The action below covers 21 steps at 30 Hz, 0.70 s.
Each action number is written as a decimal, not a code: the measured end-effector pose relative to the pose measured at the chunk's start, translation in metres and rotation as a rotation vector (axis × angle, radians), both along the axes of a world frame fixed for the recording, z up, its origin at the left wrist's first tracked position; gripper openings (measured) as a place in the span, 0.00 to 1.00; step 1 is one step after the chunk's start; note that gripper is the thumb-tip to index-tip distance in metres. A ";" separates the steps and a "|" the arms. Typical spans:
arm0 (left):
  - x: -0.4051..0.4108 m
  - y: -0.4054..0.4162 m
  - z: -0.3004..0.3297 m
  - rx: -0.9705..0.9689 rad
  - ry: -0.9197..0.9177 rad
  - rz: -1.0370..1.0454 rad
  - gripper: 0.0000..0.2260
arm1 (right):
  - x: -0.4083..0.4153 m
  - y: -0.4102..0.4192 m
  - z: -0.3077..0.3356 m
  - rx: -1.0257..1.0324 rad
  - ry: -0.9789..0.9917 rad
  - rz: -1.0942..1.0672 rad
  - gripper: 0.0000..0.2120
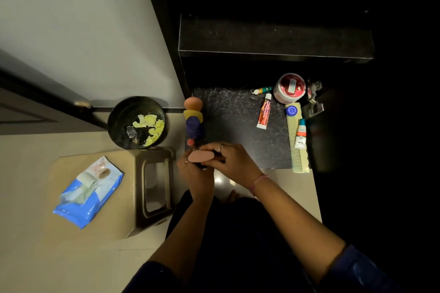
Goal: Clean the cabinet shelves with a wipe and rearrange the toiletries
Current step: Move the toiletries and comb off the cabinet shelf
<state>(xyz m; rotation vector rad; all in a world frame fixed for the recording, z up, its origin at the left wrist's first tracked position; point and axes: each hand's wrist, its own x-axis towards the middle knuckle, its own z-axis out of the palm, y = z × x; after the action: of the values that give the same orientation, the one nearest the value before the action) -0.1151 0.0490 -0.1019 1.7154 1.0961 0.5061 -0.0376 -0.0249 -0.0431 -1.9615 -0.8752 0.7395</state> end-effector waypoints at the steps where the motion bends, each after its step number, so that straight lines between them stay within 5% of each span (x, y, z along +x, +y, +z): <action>1: 0.000 -0.003 -0.001 0.044 0.047 0.022 0.08 | -0.001 0.004 0.001 0.014 0.007 -0.003 0.17; 7: 0.006 0.002 0.004 0.062 -0.012 0.135 0.12 | -0.006 0.017 0.001 0.046 0.054 -0.045 0.20; 13: 0.004 0.002 -0.007 0.040 0.034 0.064 0.01 | 0.000 0.009 -0.003 0.010 0.076 -0.038 0.21; 17: 0.003 0.004 -0.010 -0.164 0.125 0.057 0.19 | 0.011 -0.011 -0.011 -0.102 0.039 -0.081 0.20; 21: 0.004 0.001 -0.006 -0.169 0.174 0.089 0.25 | 0.024 -0.036 -0.016 -0.178 -0.041 -0.211 0.18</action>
<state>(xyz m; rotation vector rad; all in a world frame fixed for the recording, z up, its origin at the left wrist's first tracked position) -0.1112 0.0500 -0.1077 1.5897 1.3060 0.3132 -0.0141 -0.0609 -0.0592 -2.1937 -0.6307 0.6741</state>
